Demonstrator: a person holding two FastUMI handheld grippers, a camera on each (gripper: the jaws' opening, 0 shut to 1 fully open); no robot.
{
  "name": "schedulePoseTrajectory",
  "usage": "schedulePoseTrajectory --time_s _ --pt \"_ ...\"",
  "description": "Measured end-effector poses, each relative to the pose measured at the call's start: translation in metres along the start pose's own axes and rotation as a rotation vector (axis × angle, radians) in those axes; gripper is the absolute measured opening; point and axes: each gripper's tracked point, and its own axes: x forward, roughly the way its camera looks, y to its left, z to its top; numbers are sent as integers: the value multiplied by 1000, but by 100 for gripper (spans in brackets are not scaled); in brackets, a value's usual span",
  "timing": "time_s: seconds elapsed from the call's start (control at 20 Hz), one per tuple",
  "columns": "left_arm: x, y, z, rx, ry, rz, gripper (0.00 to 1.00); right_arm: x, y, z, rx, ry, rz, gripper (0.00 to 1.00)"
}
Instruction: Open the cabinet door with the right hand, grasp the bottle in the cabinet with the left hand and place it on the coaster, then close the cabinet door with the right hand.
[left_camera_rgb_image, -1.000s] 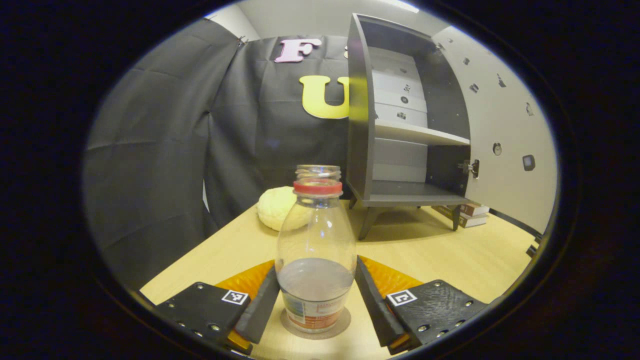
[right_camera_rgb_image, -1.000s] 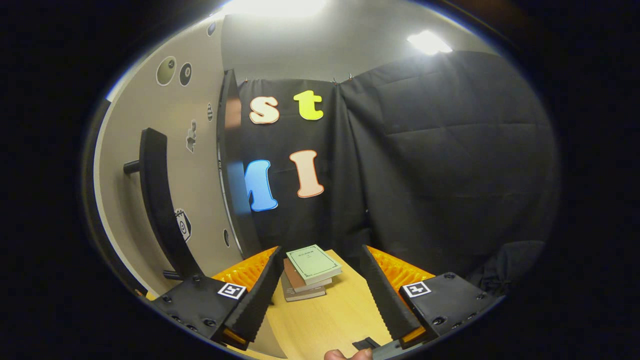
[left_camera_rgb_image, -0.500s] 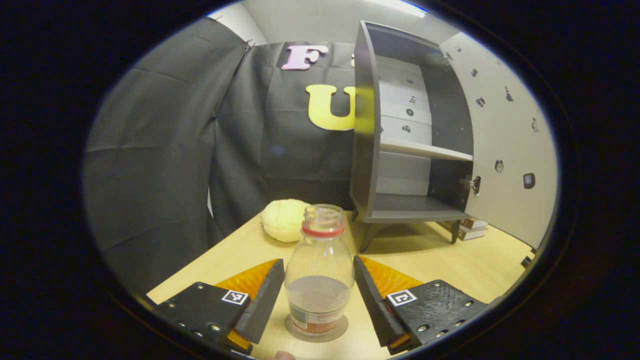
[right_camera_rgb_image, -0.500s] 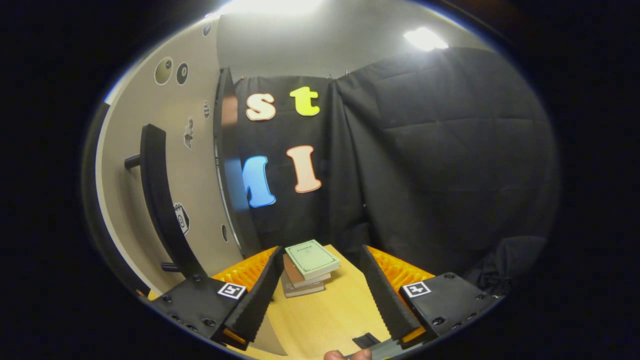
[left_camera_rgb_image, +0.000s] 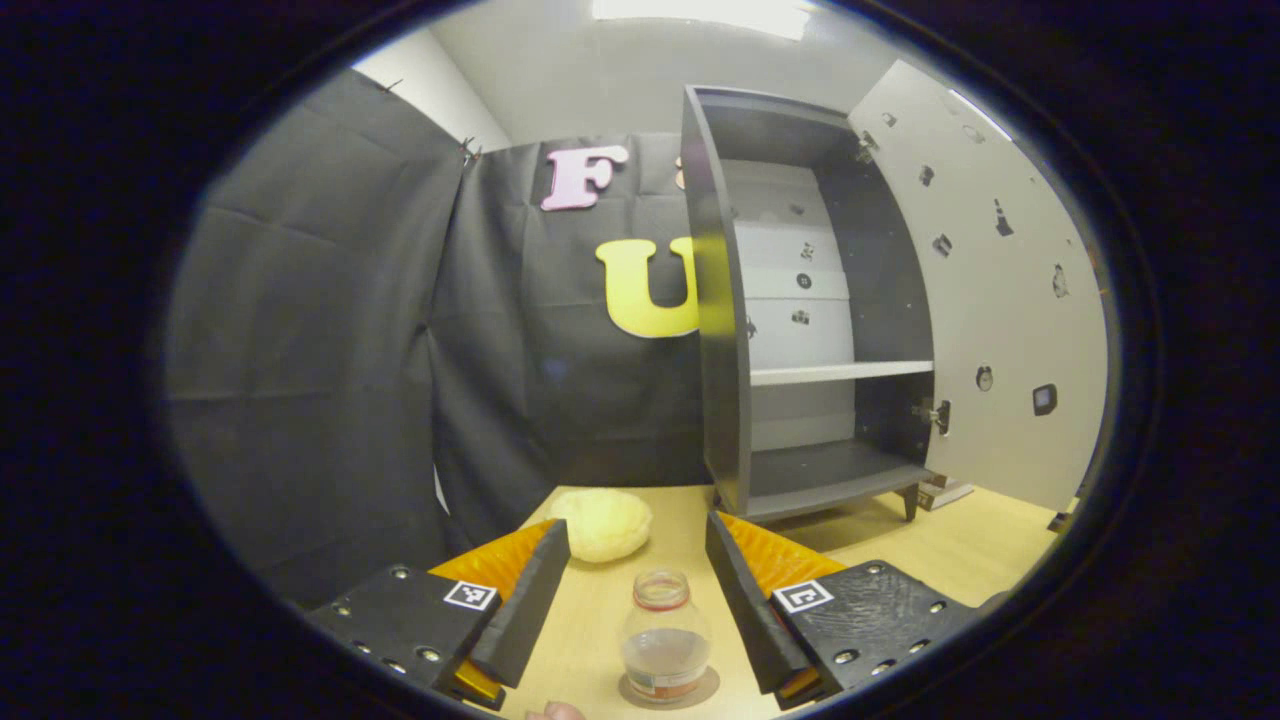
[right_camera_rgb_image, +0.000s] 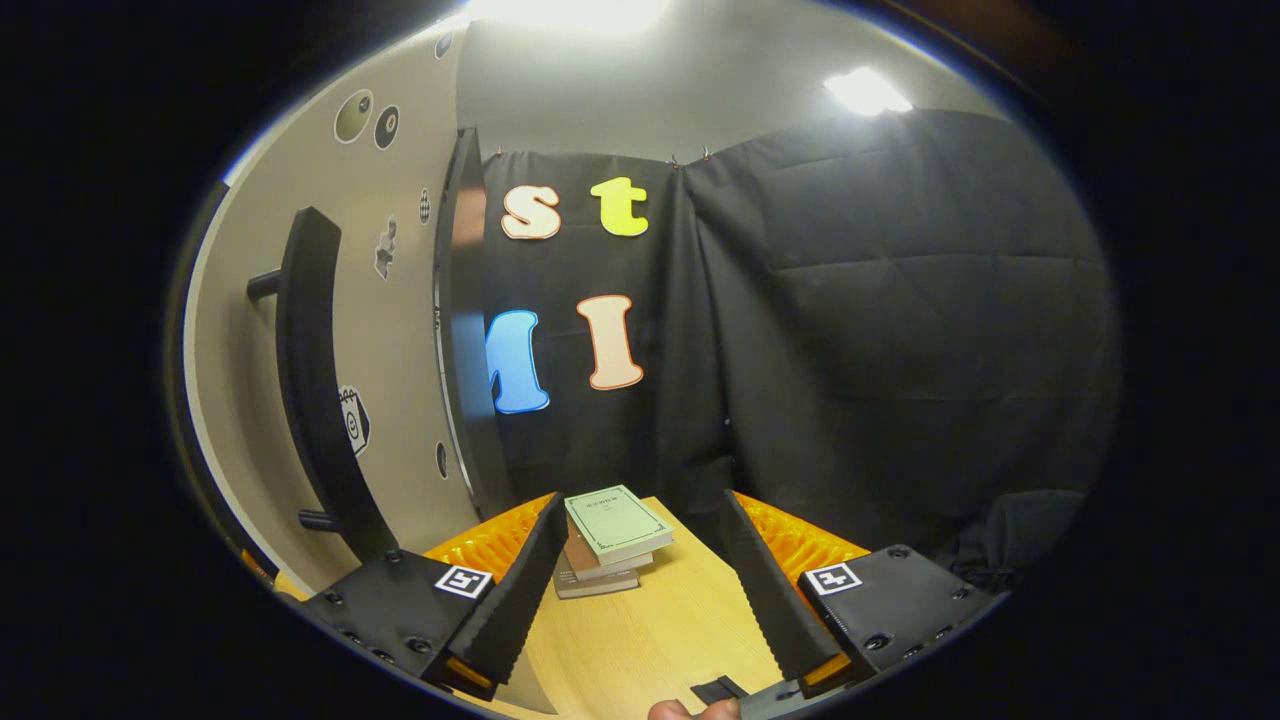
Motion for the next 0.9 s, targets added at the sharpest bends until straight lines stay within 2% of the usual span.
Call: schedulePoseTrajectory --time_s 0.15,0.2,0.25,0.4,0.65,0.7,0.75,0.9 --pt "-12 -17 38 -33 -10 -26 82 3 9 5 40 -14 34 98" --pt "-16 -25 51 -27 -11 -35 84 4 13 7 54 -18 48 98" --pt "-19 -33 68 -14 -18 -44 82 6 15 7 61 -18 61 98" --pt "-27 -63 103 6 -13 -60 82 1 19 10 85 -2 104 98" --pt "-46 -115 114 -24 37 -73 82 2 30 23 123 -37 174 98" --pt "-50 -127 118 -41 46 -79 84 2 29 25 111 -42 185 98" --pt "-53 -138 122 -62 53 -85 82 2 27 25 99 -41 195 98" --pt "-64 -161 132 -129 80 -85 82 1 29 26 91 -32 225 97"
